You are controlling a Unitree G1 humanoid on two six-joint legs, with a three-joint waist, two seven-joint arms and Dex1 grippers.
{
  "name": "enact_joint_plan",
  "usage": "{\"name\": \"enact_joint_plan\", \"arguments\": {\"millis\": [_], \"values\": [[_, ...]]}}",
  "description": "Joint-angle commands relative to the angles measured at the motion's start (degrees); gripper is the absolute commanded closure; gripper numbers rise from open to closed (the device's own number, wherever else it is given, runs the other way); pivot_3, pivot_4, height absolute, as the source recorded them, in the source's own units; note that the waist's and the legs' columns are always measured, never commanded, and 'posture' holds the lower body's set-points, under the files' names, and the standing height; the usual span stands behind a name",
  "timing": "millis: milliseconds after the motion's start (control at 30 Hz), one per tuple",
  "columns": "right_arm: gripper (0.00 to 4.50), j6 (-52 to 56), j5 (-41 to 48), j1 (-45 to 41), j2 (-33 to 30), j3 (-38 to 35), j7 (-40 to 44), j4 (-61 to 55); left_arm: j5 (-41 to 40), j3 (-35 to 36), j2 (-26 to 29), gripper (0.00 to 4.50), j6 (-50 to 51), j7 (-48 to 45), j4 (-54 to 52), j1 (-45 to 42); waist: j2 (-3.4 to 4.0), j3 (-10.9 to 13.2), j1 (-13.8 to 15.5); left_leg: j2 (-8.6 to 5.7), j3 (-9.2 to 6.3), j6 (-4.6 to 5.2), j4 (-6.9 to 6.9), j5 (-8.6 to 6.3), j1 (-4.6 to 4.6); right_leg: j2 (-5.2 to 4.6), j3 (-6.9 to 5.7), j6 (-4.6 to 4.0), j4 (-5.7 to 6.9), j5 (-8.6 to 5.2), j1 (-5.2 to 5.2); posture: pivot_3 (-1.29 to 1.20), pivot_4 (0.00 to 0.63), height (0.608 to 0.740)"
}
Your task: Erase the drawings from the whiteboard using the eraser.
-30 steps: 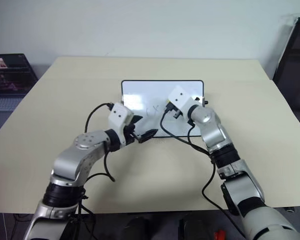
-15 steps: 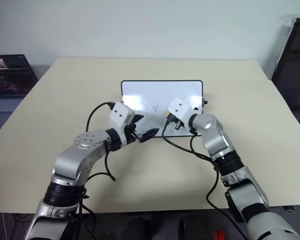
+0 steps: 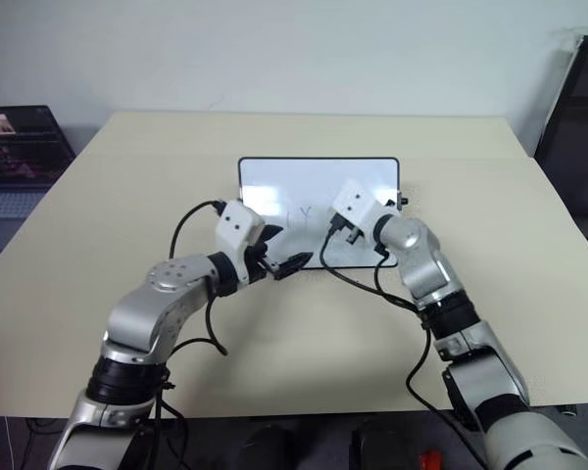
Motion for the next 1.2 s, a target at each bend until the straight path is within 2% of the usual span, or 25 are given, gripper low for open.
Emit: {"name": "enact_joint_plan", "arguments": {"millis": [33,100,333,567,700,1200], "values": [[3.25,3.3,-0.2,2.1,-1.5,2.1,3.9,-1.7,0.1,0.5,-0.1,0.0,-1.0,-0.1,-1.1,0.0,0.0,0.0,0.0,0.0,0.0,0.0,0.0,0.0,0.0,0.0,0.0,0.0,0.01,0.0,0.0,0.0,0.15,0.74],[3.25,3.2,-0.3,2.1,-1.3,2.1,3.6,-2.3,0.1,0.5,-0.1,0.0,-1.0,-0.2,-1.0,0.0,0.0,0.0,-0.1,0.0,0.0,0.0,0.01,0.0,0.02,0.0,0.01,0.0,0.04,0.0,0.0,0.0,0.15,0.74],[3.25,-4.0,0.0,-2.9,2.0,-1.5,-5.1,1.2,0.1,0.6,0.0,0.0,-0.8,-0.2,-1.4,0.3,-0.01,0.0,-0.3,0.01,0.03,-0.02,0.01,0.02,0.04,0.02,0.04,0.0,0.13,0.0,-0.04,0.0,0.15,0.74],[3.25,-9.0,-0.9,-5.7,3.7,0.4,-6.4,6.4,0.0,0.6,-0.1,0.0,-0.4,0.1,-1.7,0.3,0.0,0.0,-0.1,0.03,0.01,-0.03,-0.1,0.01,-0.1,0.01,-0.01,0.0,-0.18,0.0,-0.08,0.0,0.15,0.74],[3.25,-7.4,-1.9,-4.7,2.5,1.5,-3.6,7.4,0.0,0.8,0.0,0.0,-0.3,0.3,-2.0,0.5,0.0,0.0,0.0,0.03,0.02,-0.03,-0.12,0.0,-0.16,-0.01,0.0,0.0,-0.35,0.0,-0.06,0.0,0.15,0.74],[3.25,0.7,-0.7,-0.1,1.1,1.7,3.0,-0.1,-0.2,0.8,-0.5,0.0,-0.4,0.8,-1.6,0.7,0.0,0.0,0.0,0.02,-0.03,-0.01,-0.06,0.0,-0.09,-0.01,-0.04,0.0,-0.25,0.0,0.0,0.0,0.15,0.74]]}}
